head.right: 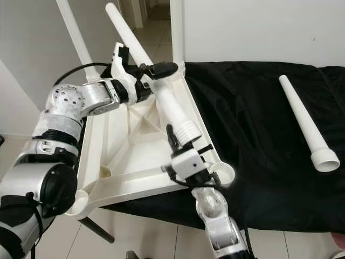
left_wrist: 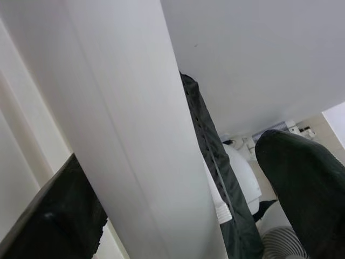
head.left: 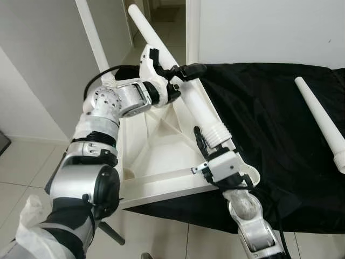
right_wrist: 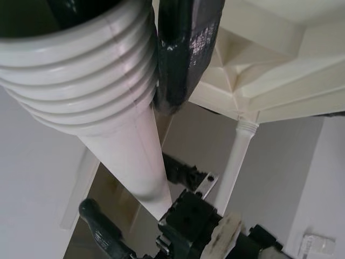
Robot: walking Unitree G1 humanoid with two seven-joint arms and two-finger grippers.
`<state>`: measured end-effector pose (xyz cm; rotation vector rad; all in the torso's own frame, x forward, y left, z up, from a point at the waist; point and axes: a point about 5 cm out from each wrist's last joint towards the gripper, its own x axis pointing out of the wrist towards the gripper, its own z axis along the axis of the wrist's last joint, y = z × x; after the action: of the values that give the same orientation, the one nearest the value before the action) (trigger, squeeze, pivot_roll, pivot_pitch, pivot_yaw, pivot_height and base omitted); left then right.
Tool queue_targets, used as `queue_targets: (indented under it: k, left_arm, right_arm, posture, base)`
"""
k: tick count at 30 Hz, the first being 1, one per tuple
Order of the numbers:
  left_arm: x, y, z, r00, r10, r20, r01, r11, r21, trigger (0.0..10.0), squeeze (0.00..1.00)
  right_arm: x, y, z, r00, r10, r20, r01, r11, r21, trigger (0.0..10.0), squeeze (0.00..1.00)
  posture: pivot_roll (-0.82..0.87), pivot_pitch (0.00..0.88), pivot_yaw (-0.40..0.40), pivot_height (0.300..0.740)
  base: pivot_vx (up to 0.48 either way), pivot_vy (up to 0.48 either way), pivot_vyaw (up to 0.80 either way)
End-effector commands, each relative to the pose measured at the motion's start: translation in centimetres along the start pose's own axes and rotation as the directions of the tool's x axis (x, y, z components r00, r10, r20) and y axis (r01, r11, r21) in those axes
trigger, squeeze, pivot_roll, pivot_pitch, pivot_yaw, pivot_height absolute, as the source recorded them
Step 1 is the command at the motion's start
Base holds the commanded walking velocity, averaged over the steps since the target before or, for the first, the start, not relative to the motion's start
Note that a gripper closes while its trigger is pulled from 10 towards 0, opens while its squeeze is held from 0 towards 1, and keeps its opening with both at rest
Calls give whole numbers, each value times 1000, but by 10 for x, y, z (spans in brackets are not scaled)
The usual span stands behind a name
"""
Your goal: Building children table
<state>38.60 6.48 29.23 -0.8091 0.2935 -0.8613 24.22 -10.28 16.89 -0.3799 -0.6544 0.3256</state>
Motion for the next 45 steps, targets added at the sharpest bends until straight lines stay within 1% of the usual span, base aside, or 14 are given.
queue_targets:
  k: [1,5,6,11,19,20,28,29,30,31,32,35,37,45]
  left_arm:
    - [-4,-11,12,985,-171,37,170,985,29,10000,0]
    - [-5,-3,18,992,-117,42,115,993,34,10000,0]
    - [-5,0,18,994,-99,48,99,995,6,0,0]
    - [-4,7,16,996,-63,61,67,996,-51,0,0]
    - [-3,8,16,997,-50,63,54,997,-62,0,0]
    - [-3,9,18,996,-48,79,55,994,-92,0,0]
    - [-4,14,24,994,-4,113,20,991,-134,0,0]
    - [-5,15,27,993,13,121,4,991,-135,3686,0]
    - [-6,17,29,991,32,127,-15,991,-135,10000,0]
    - [-6,17,29,991,32,127,-15,991,-135,10000,0]
    - [-7,18,30,990,50,135,-30,989,-146,10000,0]
    - [-8,20,34,985,71,156,-44,985,-165,10000,0]
    - [-11,23,38,977,105,184,-70,980,-185,10000,0]
    - [-14,25,44,969,129,211,-92,980,-178,10000,0]
  right_arm:
    - [-2,3,2,1000,12,13,-12,1000,-14,10000,0]
    - [-12,2,-2,1000,25,-14,-26,999,-35,10000,0]
    - [-13,2,-1,1000,27,-11,-27,999,-40,10000,0]
    - [-12,1,0,1000,25,2,-25,998,-56,10000,0]
    - [-7,-1,4,999,12,36,-10,997,-72,10000,0]
    - [-6,3,7,999,18,51,-15,999,-51,10000,1000]
    - [-9,5,11,998,-7,58,8,1000,-19,10000,1000]
    - [-11,4,10,998,-28,47,29,999,-21,10000,1000]
    - [-13,3,10,998,-39,39,40,999,-15,10000,522]
    - [-13,3,10,998,-39,39,40,999,-15,10000,522]
    - [-16,3,10,998,-45,35,45,999,-20,10000,0]
    - [-22,3,9,998,-56,17,56,998,-31,10000,0]
    - [-32,1,7,997,-72,-7,72,996,-45,10000,0]
    - [-42,-2,3,996,-78,-44,75,995,-62,10000,0]
  posture:
    - [-130,17,143,740]
    - [-131,22,150,740]
    - [-130,30,155,740]
    - [-130,37,157,740]
    - [-126,39,157,740]
    - [-125,42,168,740]
    - [-122,46,176,740]
    - [-123,46,180,740]
    - [-123,46,180,740]
    - [-123,46,180,740]
    - [-122,52,182,740]
    - [-123,53,184,740]
    - [-126,59,188,740]
    - [-133,69,190,740]
  base:
    - [0,0,0]
    - [0,0,0]
    - [0,0,0]
    - [0,0,0]
    - [0,0,0]
    - [0,0,0]
    - [0,0,0]
    - [0,0,0]
    - [0,0,0]
    - [0,0,0]
    - [0,0,0]
    - [0,0,0]
    - [0,0,0]
    - [0,0,0]
